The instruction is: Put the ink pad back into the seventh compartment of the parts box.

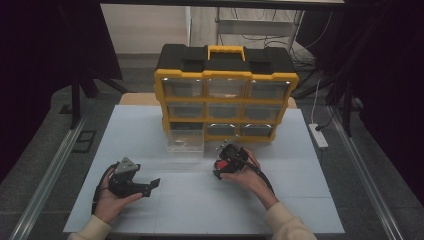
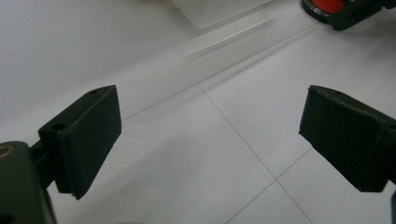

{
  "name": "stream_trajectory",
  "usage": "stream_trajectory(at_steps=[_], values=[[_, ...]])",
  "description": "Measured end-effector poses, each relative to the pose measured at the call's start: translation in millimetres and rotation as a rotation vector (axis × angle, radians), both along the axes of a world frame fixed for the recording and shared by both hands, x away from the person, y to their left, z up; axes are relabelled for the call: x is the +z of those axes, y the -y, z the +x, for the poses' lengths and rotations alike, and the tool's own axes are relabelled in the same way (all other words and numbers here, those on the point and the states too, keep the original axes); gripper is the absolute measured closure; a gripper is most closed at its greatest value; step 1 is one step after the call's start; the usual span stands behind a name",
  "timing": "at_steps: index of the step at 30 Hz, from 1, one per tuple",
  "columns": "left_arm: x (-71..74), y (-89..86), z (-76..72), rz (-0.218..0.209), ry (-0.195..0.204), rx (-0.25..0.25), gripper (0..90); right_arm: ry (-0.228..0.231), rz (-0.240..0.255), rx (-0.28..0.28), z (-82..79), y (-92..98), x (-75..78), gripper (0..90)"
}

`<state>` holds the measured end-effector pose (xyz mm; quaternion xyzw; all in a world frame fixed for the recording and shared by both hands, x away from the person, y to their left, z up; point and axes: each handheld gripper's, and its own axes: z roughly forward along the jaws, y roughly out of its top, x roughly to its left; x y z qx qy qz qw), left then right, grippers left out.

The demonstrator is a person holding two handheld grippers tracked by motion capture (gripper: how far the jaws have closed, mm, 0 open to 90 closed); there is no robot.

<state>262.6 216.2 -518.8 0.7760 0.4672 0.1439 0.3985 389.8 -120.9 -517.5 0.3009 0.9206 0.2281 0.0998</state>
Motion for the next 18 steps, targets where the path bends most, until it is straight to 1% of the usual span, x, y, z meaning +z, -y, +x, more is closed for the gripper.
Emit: stream_trajectory(at_steps=[2, 4, 6, 7, 18], values=[[0.0, -0.1, 0.0, 0.0, 0.0, 0.001, 6.5, -0.019, 0.002, -0.004, 0.2, -0.4, 1.4, 16.8], [-0.1, 0.0, 0.0, 0.001, -0.001, 0.0, 6.5, -0.024, 0.005, -0.007, 0.5, 0.0, 2.0, 19.6], [0.0, 0.1, -0.1, 0.002, -0.002, -0.001, 6.5, -0.021, 0.008, -0.007, 0.4, 0.4, 3.4, 26.3], [0.1, 0.1, -0.2, 0.002, -0.001, -0.001, 6.5, -0.018, 0.011, 0.006, 0.6, 0.7, 3.9, 29.3], [0.2, -0.1, 0.0, 0.001, -0.002, 0.003, 6.5, -0.011, 0.01, 0.003, 0.0, 0.4, 4.7, 29.9]])
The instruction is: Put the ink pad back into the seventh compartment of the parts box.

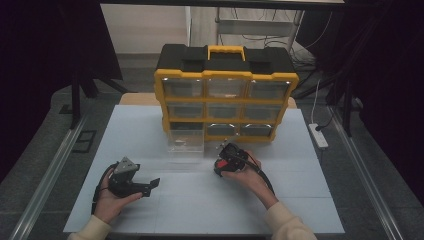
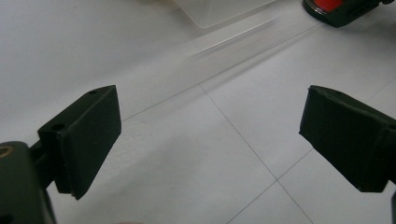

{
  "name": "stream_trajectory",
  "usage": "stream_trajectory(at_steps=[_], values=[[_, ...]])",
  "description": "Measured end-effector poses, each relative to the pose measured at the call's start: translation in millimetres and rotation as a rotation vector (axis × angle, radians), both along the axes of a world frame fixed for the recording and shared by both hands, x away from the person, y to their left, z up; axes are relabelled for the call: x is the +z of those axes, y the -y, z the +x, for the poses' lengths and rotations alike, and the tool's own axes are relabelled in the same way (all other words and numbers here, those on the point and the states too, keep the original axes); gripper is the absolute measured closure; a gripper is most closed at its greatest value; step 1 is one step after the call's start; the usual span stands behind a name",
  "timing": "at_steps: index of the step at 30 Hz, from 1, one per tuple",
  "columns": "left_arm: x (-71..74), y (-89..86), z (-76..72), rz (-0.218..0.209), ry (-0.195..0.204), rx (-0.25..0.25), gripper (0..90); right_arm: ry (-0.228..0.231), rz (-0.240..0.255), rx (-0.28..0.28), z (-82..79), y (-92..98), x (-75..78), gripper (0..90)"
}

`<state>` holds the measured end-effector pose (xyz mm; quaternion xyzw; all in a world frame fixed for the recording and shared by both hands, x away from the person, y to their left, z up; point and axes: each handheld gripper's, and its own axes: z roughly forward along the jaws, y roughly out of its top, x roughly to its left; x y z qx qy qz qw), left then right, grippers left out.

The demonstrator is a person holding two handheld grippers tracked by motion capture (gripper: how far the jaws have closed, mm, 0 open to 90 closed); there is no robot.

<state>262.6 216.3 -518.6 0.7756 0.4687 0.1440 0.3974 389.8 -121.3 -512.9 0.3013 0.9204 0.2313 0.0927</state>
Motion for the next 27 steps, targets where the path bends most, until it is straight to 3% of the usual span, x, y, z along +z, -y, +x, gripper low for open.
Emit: stream_trajectory(at_steps=[15, 27], values=[[-0.2, 1.4, -0.1, 0.0, -0.005, -0.008, 6.7, 0.008, 0.105, -0.025, -2.1, 11.9, 22.7, 29.9], [0.6, 1.9, -0.7, -0.001, 0.002, -0.008, 6.7, 0.066, 0.163, -0.03, -7.4, 19.5, 50.9, 29.9]])
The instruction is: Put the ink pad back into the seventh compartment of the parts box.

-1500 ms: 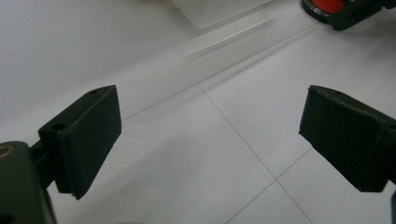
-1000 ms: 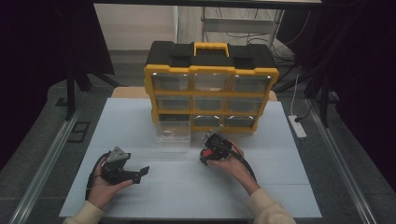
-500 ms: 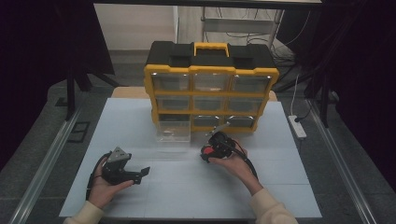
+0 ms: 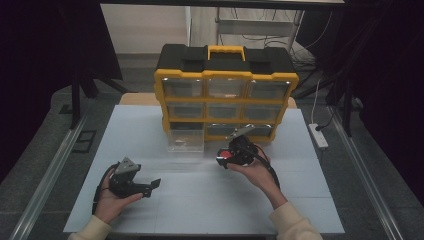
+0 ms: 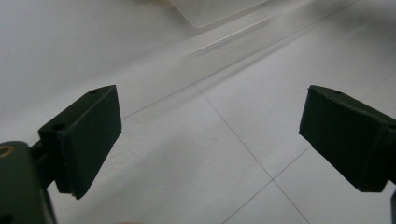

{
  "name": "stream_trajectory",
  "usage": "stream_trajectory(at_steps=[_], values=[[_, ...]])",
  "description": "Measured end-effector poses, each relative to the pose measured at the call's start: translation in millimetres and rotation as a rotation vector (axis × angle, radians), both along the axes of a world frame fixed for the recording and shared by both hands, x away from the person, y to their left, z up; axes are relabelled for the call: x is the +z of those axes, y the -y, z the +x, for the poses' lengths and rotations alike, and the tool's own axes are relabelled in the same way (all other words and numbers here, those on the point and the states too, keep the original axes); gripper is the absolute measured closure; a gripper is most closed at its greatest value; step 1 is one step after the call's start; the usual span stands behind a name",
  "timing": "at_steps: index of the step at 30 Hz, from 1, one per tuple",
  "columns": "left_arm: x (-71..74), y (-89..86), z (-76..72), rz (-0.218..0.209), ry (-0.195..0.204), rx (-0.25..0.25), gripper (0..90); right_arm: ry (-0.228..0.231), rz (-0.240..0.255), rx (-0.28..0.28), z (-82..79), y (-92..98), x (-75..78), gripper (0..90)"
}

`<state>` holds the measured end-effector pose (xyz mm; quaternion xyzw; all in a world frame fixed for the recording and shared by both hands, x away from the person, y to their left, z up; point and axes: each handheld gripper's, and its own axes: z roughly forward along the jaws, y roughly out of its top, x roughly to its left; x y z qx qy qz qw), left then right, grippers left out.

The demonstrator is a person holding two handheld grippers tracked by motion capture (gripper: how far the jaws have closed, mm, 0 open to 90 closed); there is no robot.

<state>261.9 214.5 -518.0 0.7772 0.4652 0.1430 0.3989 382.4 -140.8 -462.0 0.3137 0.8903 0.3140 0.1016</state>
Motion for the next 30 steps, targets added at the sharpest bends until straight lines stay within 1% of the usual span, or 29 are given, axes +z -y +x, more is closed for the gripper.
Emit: stream_trajectory(at_steps=[2, 10, 18, 21, 27, 30], values=[[0.5, 0.1, -0.3, -0.001, 0.004, 0.0, 6.7, 0.008, 0.015, -0.008, -1.4, 1.1, 5.0, 29.9], [1.6, -0.2, -0.7, -0.002, 0.016, 0.003, 7.0, 0.042, 0.05, -0.006, -5.7, 4.9, 23.8, 29.9], [0.4, 0.1, -0.2, 0.001, 0.007, 0.002, 7.0, 0.069, 0.059, 0.001, -7.9, 7.2, 32.0, 29.9], [0.7, -0.2, -0.3, 0.002, 0.01, 0.001, 7.0, 0.072, 0.064, -0.004, -9.5, 7.7, 35.2, 29.9], [0.5, 0.1, -0.3, 0.002, 0.007, 0.003, 7.0, 0.088, 0.07, 0.005, -11.4, 7.2, 39.1, 29.9], [0.5, 0.1, -0.4, 0.002, 0.007, 0.002, 7.0, 0.086, 0.07, 0.003, -11.8, 7.1, 39.7, 29.9]])
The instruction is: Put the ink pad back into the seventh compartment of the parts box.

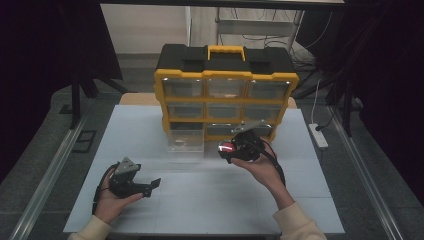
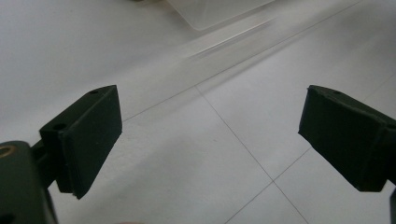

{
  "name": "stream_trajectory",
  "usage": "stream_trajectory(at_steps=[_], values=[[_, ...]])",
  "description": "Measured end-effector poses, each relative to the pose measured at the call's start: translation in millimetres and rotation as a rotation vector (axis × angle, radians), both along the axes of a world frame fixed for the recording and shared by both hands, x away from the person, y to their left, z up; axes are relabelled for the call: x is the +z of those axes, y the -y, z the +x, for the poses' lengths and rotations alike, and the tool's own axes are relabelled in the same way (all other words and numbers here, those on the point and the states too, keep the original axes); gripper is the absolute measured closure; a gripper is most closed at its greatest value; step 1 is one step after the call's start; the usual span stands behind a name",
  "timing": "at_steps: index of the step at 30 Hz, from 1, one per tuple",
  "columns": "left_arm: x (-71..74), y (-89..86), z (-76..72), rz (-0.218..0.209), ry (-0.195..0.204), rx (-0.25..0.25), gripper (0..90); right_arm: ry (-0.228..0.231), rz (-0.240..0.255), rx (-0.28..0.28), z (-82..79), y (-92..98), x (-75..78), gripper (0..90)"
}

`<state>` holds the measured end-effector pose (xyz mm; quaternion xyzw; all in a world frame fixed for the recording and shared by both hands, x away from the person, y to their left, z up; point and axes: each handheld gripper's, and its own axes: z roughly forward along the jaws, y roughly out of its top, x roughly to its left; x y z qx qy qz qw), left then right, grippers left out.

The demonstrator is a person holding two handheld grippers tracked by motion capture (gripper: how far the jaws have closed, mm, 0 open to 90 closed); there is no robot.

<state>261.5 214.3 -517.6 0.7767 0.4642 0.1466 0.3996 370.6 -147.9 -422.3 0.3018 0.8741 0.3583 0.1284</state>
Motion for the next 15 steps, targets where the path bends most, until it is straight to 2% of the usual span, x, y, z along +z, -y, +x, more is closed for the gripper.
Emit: stream_trajectory(at_steps=[15], values=[[0.2, -0.3, 0.0, 0.001, 0.003, 0.0, 7.1, -0.003, 0.001, 0.005, 3.3, -4.2, -2.3, 29.9]])
